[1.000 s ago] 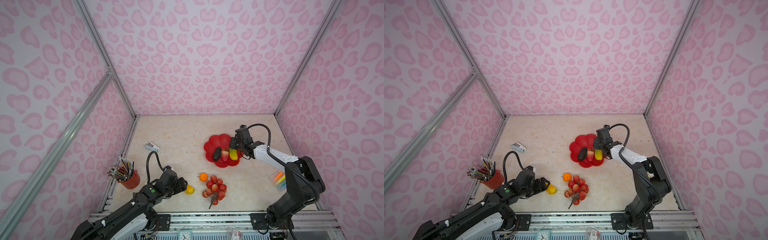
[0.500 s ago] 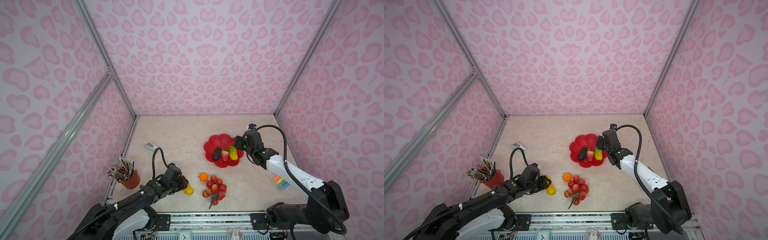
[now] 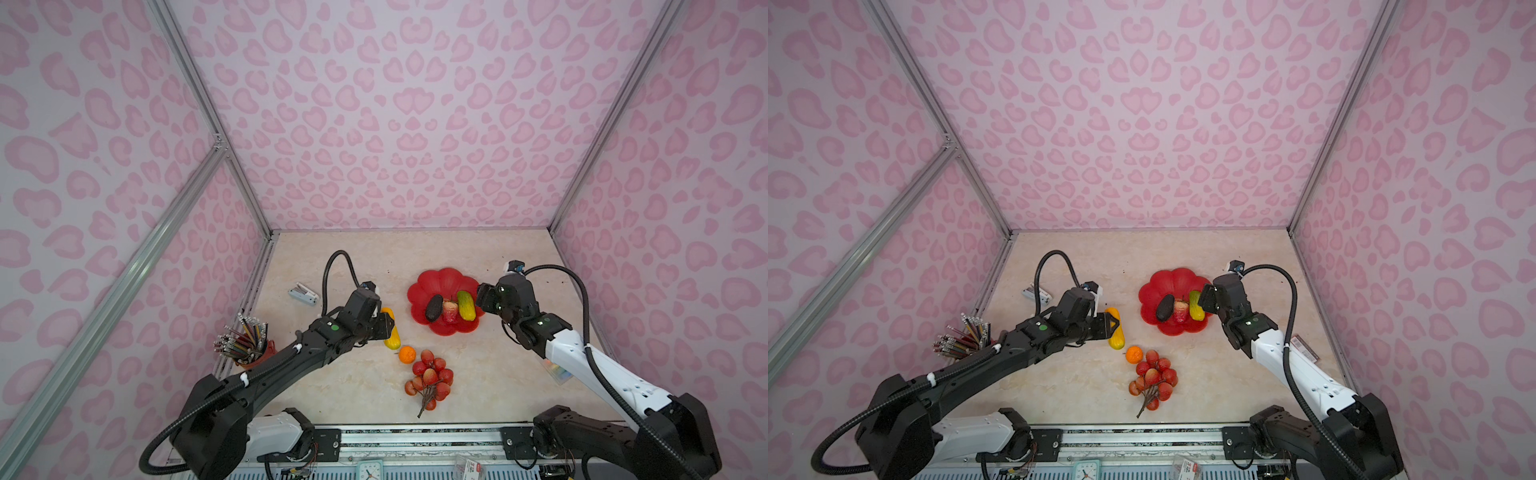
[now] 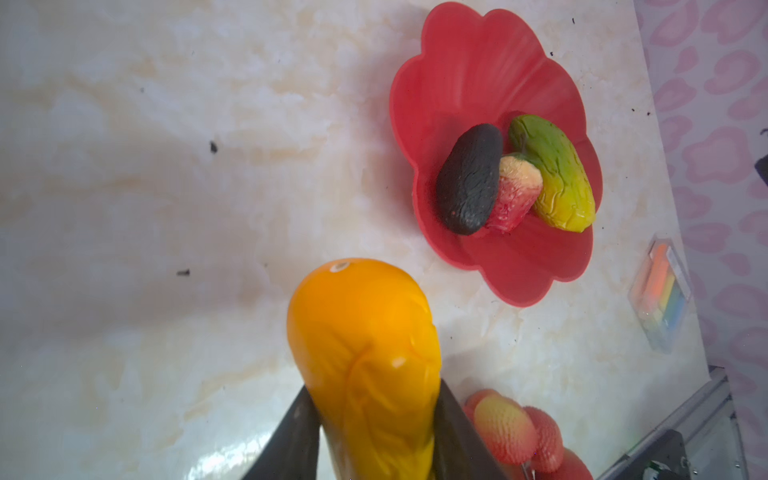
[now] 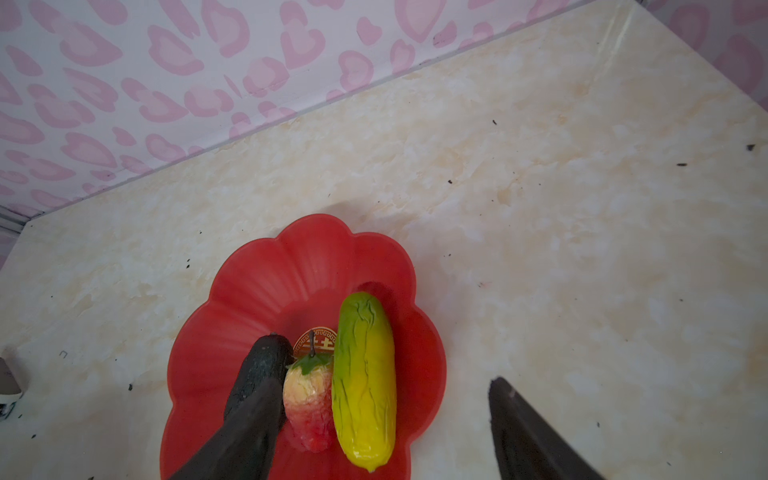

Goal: Place and organize the fake fruits in the fruit bowl
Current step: 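Lift the mango into the red bowl with the left gripper and release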

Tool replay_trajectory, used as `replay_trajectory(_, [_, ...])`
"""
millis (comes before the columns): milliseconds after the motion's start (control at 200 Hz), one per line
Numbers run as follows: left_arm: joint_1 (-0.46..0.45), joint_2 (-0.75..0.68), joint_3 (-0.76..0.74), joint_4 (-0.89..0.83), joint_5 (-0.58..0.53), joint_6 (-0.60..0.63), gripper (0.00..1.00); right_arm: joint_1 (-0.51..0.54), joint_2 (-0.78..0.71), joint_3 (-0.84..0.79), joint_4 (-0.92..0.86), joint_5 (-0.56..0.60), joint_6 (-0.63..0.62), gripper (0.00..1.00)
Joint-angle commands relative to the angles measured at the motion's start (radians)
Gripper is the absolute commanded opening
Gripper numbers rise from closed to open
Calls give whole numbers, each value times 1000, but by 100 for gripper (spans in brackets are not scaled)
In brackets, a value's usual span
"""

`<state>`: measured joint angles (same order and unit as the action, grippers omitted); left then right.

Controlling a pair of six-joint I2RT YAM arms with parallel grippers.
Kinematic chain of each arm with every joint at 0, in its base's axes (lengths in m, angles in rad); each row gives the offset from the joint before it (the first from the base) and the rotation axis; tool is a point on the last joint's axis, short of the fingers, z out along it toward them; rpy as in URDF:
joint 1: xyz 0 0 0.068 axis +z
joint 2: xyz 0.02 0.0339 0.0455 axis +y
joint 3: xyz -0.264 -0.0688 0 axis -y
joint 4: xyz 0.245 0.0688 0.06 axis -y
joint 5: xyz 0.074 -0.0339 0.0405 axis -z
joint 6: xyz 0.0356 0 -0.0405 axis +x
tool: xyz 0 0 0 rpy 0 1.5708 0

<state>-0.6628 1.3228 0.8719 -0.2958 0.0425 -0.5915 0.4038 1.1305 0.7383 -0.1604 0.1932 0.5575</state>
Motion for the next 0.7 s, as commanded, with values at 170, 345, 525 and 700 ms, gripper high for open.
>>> replay_trajectory(170, [-7, 337, 363, -87, 10, 265, 37, 0, -210, -113, -67, 80, -12, 87])
replay_trajectory(345, [-16, 485, 554, -158, -37, 349, 37, -3, -357, -160, -140, 108, -12, 96])
replay_trajectory(525, [-27, 608, 686, -189, -70, 382, 37, -14, -465, -188, -199, 123, 4, 96])
replay_trajectory(700, [-38, 731, 805, -251, -76, 375, 38, -26, -500, -185, -231, 117, -1, 96])
